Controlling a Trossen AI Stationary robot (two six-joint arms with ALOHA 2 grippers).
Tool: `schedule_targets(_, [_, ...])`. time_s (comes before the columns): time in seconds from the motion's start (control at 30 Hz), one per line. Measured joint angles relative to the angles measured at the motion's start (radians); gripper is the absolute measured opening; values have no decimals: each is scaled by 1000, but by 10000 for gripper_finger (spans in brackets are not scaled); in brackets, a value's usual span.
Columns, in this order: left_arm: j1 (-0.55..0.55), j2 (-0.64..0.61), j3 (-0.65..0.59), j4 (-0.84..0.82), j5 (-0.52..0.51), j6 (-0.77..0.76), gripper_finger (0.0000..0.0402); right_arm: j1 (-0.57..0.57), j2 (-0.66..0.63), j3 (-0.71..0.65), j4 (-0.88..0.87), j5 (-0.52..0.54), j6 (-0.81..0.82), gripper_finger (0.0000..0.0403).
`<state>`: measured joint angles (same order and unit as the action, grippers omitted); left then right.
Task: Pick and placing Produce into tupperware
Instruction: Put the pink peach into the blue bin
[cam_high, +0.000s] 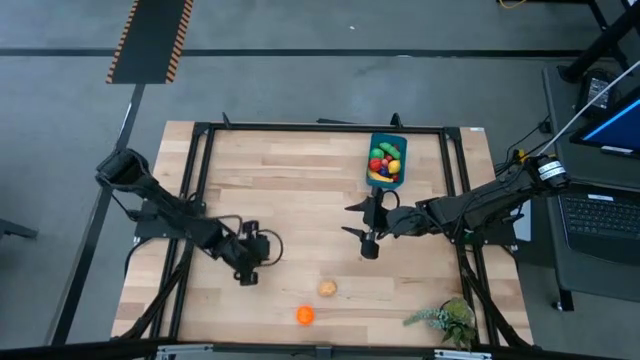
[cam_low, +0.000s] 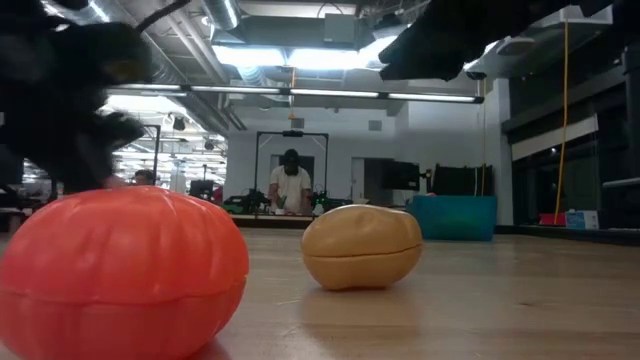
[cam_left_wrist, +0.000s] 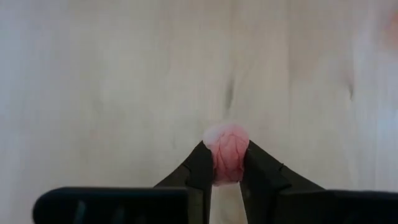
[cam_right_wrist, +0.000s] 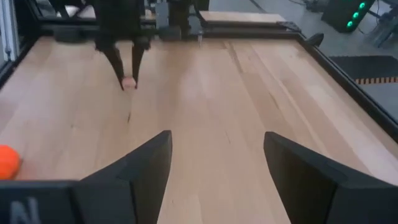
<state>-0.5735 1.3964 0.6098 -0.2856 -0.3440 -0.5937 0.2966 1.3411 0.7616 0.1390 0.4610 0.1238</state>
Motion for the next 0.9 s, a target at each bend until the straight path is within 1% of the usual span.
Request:
schedule_targets(0.13, [87, -34, 0, 89, 7, 127, 51, 0, 0, 0, -66, 0, 1, 255])
schedule_targets(0.2, [130, -49, 1, 163, 4, 192, 47, 0, 0, 0, -110, 0, 2, 255])
schedule_targets(0.3, [188, -69, 2, 267, 61, 283, 43, 0, 0, 0, -183, 0, 3, 255])
schedule_targets(0.4, [245, -86, 2, 380, 118, 373, 45, 0, 0, 0, -198, 0, 0, 255])
schedule_targets(0.5, [313, -88, 2, 473, 186, 431, 47, 0, 0, 0, -194, 0, -30, 255])
schedule_targets(0.6, [390, -80, 2, 578, 284, 466, 42, 0, 0, 0, -186, 0, -90, 255])
schedule_targets(0.77, [503, -58, 3, 701, 456, 484, 42, 0, 0, 0, -145, 1, -215, 255])
schedule_targets(0.9, [571, -17, 3, 769, 535, 477, 44, 1, 1, 0, -112, 35, -315, 255])
